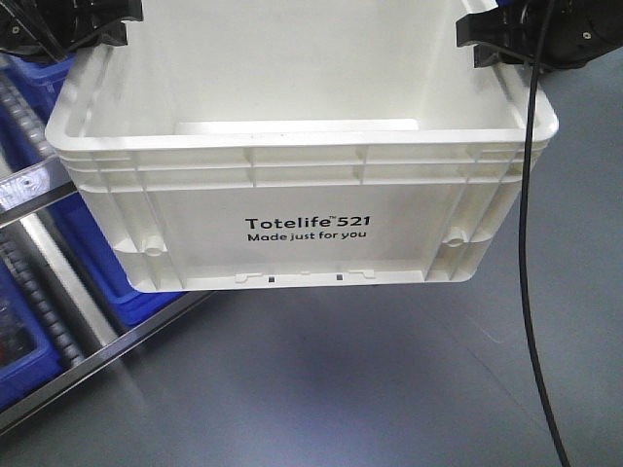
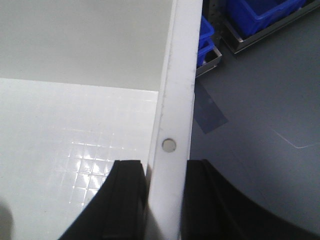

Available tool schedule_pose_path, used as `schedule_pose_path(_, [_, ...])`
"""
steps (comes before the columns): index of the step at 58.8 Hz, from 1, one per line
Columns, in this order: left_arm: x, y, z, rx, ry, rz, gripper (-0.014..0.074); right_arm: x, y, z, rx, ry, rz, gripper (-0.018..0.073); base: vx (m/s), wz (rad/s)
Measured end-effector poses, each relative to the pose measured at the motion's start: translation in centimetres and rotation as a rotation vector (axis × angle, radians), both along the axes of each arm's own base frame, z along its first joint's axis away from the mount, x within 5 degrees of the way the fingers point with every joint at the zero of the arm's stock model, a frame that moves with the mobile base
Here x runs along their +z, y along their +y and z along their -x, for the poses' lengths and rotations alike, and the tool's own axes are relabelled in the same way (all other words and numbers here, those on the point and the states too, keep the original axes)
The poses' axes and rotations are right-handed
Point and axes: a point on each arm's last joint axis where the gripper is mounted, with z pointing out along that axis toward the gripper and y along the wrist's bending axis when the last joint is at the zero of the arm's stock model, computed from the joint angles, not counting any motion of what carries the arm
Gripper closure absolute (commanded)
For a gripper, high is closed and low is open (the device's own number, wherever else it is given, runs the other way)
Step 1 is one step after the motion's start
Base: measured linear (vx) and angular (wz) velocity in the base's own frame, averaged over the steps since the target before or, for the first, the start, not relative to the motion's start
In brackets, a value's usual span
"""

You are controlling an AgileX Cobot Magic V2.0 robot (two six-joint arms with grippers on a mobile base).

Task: Place moving items into box and shelve
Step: 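Carry the crate with both grippers along the aisle of blue bins, then hold the crate above the roller shelf lane with both grippers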

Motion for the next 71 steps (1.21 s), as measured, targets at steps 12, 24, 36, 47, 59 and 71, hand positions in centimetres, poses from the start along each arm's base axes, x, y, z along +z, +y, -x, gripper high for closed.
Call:
schedule_pose_path(12, [0.0,0.0,0.0,0.0,0.0,0.0,0.061,-0.02,0.0,0.02,0.0,0.003,0.001,0.0572,-0.05,0.4])
schedule_pose_path(24, [0.0,0.0,0.0,0.0,0.0,0.0,0.061,-0.04,0.0,0.04,0.0,0.006,0.0,0.0572,-0.05,0.4])
schedule_pose_path(36, [-0.01,0.01,0.0,0.0,0.001,-0.001,0.061,-0.04,0.01,0.04,0.0,0.007,-0.001,0.0572,-0.05,0.4])
schedule_pose_path(47, [-0.01,0.01,0.0,0.0,0.001,-0.001,0.061,-0.04,0.02,0.04,0.0,0.007,-0.002,0.0572,-0.04,0.32])
schedule_pose_path(59, [-0.01,0.01,0.0,0.0,0.001,-0.001,0.061,-0.04,0.01,0.04,0.0,0.007,-0.001,0.0572,-0.02,0.24])
schedule_pose_path(71, [-0.01,0.0,0.0,0.0,0.001,0.0,0.061,-0.04,0.0,0.04,0.0,0.006,0.001,0.0572,-0.01,0.25])
